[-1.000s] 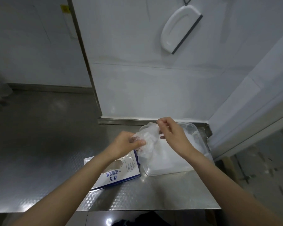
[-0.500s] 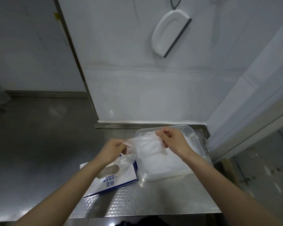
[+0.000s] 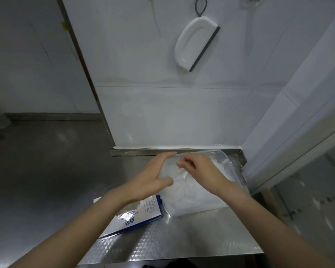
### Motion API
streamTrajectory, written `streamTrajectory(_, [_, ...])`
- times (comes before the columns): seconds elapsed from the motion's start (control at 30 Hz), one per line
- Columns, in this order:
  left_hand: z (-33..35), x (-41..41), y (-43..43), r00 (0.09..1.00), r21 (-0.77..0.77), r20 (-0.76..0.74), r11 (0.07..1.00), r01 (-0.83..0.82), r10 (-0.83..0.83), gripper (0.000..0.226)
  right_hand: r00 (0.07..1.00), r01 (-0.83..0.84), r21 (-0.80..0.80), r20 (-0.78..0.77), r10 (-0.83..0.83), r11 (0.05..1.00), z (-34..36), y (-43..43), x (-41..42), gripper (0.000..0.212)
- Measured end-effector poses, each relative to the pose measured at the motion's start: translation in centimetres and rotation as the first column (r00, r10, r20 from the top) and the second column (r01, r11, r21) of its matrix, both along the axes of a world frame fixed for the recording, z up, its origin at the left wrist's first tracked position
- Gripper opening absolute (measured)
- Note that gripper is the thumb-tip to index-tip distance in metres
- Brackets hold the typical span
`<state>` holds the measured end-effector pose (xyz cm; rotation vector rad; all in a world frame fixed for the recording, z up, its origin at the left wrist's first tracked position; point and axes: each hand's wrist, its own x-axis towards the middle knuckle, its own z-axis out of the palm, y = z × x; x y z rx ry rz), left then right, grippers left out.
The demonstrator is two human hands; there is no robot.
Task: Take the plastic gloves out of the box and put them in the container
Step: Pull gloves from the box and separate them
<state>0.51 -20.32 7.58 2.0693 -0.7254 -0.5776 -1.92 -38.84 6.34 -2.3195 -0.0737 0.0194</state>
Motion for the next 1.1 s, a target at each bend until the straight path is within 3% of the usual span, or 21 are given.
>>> streamTrajectory(0.1, [-0.1, 0.9, -0.5, 0.999, -0.008, -0.048, 1.000, -0.004, 0.004, 0.072, 0.986, -0.169, -0.021, 0.006, 0.170, 0.985, 1.0, 0.5, -0.2, 0.020])
streamTrajectory(0.17, [-0.7, 1.5, -0.9, 1.000, 0.014, 0.008, 1.000, 0.009, -0.009, 0.050, 0.986, -0.165, 0.049, 0.047, 0.163, 0.985, 1.2, 0.8, -0.3, 0.018])
streamTrajectory(0.23, [-1.3, 1.7, -1.4, 0.995, -0.023, 0.066, 0.997, -0.078, 0.080, 0.025, 0.996, 0.000, 0.175, 0.085, -0.015, 0.985, 0.8, 0.9, -0.2, 0.020])
streamTrajectory(0.27, [-1.4, 1.8, -1.6, 0.987, -0.049, 0.067, 0.988, -0.146, 0.149, 0.018, 0.991, 0.111, 0.231, 0.053, -0.126, 0.967, 0.5, 0.8, -0.2, 0.039])
streamTrajectory(0.33, [-1.5, 1.8, -1.6, 0.955, -0.133, -0.011, 0.946, -0.295, 0.296, 0.020, 0.955, 0.282, 0.317, -0.183, -0.233, 0.905, 0.3, 0.5, -0.4, 0.068])
streamTrajectory(0.37, [-1.6, 1.8, -1.5, 0.933, -0.172, -0.081, 0.917, -0.361, 0.352, 0.023, 0.928, 0.317, 0.348, -0.306, -0.213, 0.882, 0.2, 0.4, -0.7, 0.067])
streamTrajectory(0.43, [-1.6, 1.4, -1.5, 0.898, -0.226, -0.203, 0.873, -0.431, 0.391, 0.022, 0.906, 0.310, 0.461, -0.408, -0.112, 0.831, -0.5, 0.4, -1.2, 0.042])
streamTrajectory(0.5, [-1.9, 1.1, -1.5, 0.877, -0.270, -0.303, 0.849, -0.454, 0.373, 0.013, 0.911, 0.351, 0.532, -0.385, -0.149, 0.771, -0.8, 0.5, -1.4, 0.016])
streamTrajectory(0.63, [-2.7, 1.6, -0.5, 0.762, -0.178, -0.378, 0.767, -0.617, 0.526, 0.014, 0.894, 0.444, 0.585, -0.343, -0.290, 0.678, -1.7, -0.3, -1.0, 0.017])
streamTrajectory(0.8, [-4.6, 3.1, 1.7, 0.713, 0.062, -0.178, 0.730, -0.680, 0.679, 0.009, 0.907, 0.421, 0.411, -0.192, -0.375, 0.808, -1.8, -2.3, -1.1, 0.015])
streamTrajectory(0.9, [-3.5, 3.3, 1.5, 0.844, -0.017, -0.078, 0.846, -0.533, 0.530, 0.046, 0.947, 0.322, 0.321, -0.119, -0.299, 0.891, -0.9, -3.0, -0.9, 0.014])
streamTrajectory(1.0, [-1.0, 2.8, -1.1, 0.988, -0.022, -0.007, 0.988, -0.155, 0.155, 0.077, 0.987, 0.136, 0.243, -0.115, -0.111, 0.961, 0.3, -3.1, -0.8, 0.011])
streamTrajectory(1.03, [-0.5, 2.7, -2.1, 0.997, 0.002, 0.045, 0.998, -0.063, 0.063, 0.070, 0.992, 0.080, 0.247, -0.118, -0.052, 0.966, 0.8, -3.0, -0.8, 0.011])
streamTrajectory(1.1, [0.1, 3.1, -3.7, 0.998, -0.020, 0.067, 1.000, 0.001, 0.000, 0.026, 0.992, 0.053, 0.364, -0.127, -0.006, 0.930, 1.5, -3.0, -1.0, 0.008])
